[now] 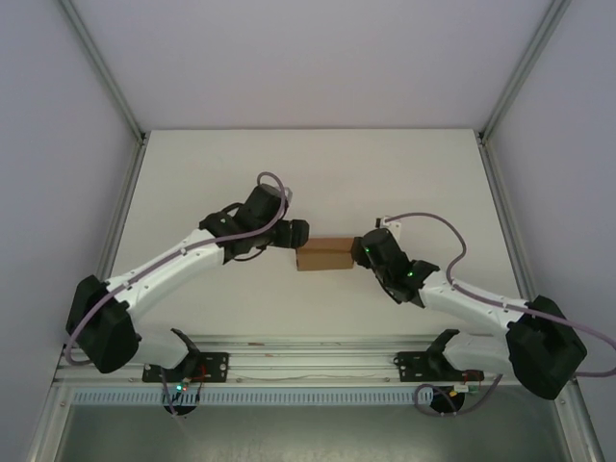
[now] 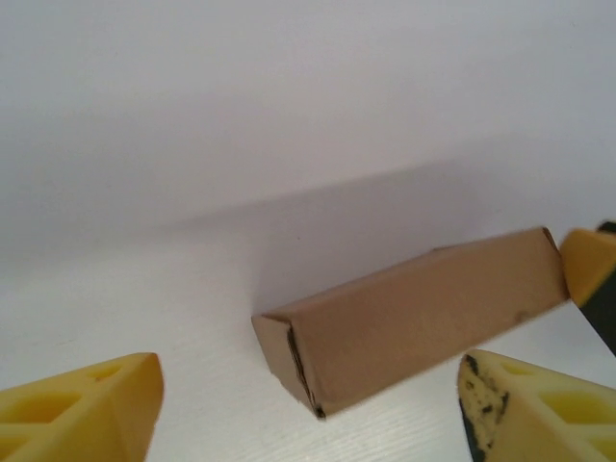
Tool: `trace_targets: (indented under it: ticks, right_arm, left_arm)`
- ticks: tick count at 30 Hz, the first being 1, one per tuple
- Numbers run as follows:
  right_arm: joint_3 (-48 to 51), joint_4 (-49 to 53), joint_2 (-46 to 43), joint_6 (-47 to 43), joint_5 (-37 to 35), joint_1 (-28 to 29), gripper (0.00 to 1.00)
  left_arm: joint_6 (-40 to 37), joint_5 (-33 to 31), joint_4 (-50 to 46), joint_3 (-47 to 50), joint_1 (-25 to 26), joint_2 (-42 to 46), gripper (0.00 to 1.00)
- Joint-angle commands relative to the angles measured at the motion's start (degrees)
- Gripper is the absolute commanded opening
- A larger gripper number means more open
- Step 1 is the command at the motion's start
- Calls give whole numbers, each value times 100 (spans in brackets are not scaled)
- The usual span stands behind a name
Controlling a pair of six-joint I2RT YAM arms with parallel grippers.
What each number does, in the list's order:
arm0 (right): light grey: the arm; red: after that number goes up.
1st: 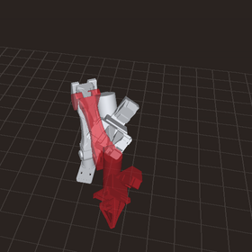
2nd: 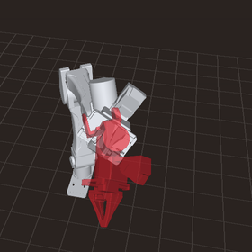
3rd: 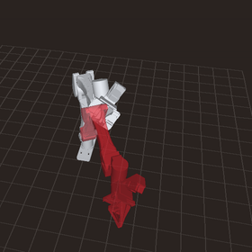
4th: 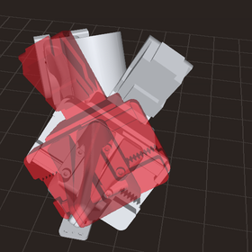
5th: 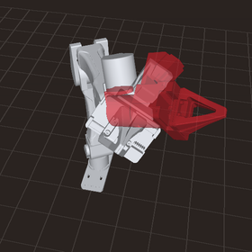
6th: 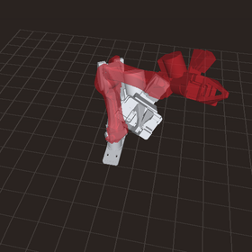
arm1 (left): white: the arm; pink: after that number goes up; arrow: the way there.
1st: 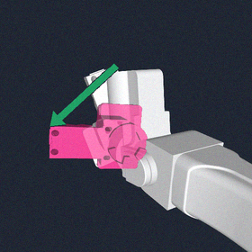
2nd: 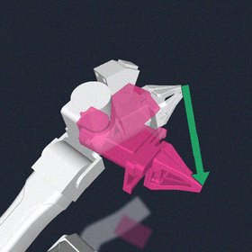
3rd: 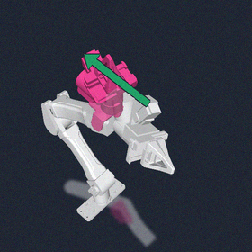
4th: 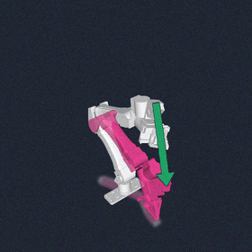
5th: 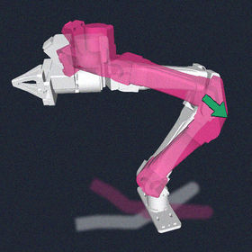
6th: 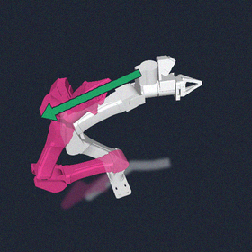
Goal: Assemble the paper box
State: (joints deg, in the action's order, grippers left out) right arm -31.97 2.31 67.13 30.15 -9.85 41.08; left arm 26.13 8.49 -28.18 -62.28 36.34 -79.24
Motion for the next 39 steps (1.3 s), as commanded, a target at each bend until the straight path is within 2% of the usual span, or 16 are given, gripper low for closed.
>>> trace_targets:
  ticks: [1,3,7,12,14,19,23,26,28,29,30,31,35,36,37,39]
  right_arm:
    - [130,813,300,-186,122,7,49]
    - [169,768,302,-127,135,9,49]
    - [416,446,335,-40,243,-2,48]
    - [948,-399,428,-181,698,10,47]
    - [1164,-790,491,-318,949,8,42]
    - [1722,-1668,625,-411,882,10,32]
    - [1768,-1565,421,-551,945,7,34]
    - [1408,-952,102,-683,985,8,36]
    - [992,-420,-66,-767,984,6,43]
    - [733,-163,-86,-809,989,10,49]
    - [476,104,-86,-809,943,8,50]
    - [215,339,-86,-833,883,6,51]
    - [-737,919,-267,-905,554,9,67]
    - [-953,1015,-271,-948,443,0,70]
    - [-1120,1115,-263,-1021,429,-1,74]
    - [-1531,1412,-212,-1304,403,-19,81]
  left_arm:
    - [264,654,471,348,-214,-243,70]
    - [360,829,669,645,-310,-302,58]
    - [498,1148,1510,1535,-349,-267,50]
    - [833,1325,2389,2433,-355,-267,29]
    - [888,1308,2618,2691,-355,-237,19]
    - [883,1179,3121,3203,-355,-154,11]
    - [702,1349,3166,3129,-353,-215,9]
    - [593,1396,2928,2790,-351,-184,16]
    - [416,1364,2655,2430,-350,-146,28]
    - [344,1340,2494,2222,-351,-120,37]
    - [294,1309,2295,1968,-355,-100,45]
    - [231,1251,2105,1731,-355,-85,47]
    - [-6,1053,1458,834,-355,-28,77]
    - [-34,979,1342,679,-355,8,93]
    - [-57,846,1186,520,-355,39,100]
    - [-100,442,831,262,-364,139,100]
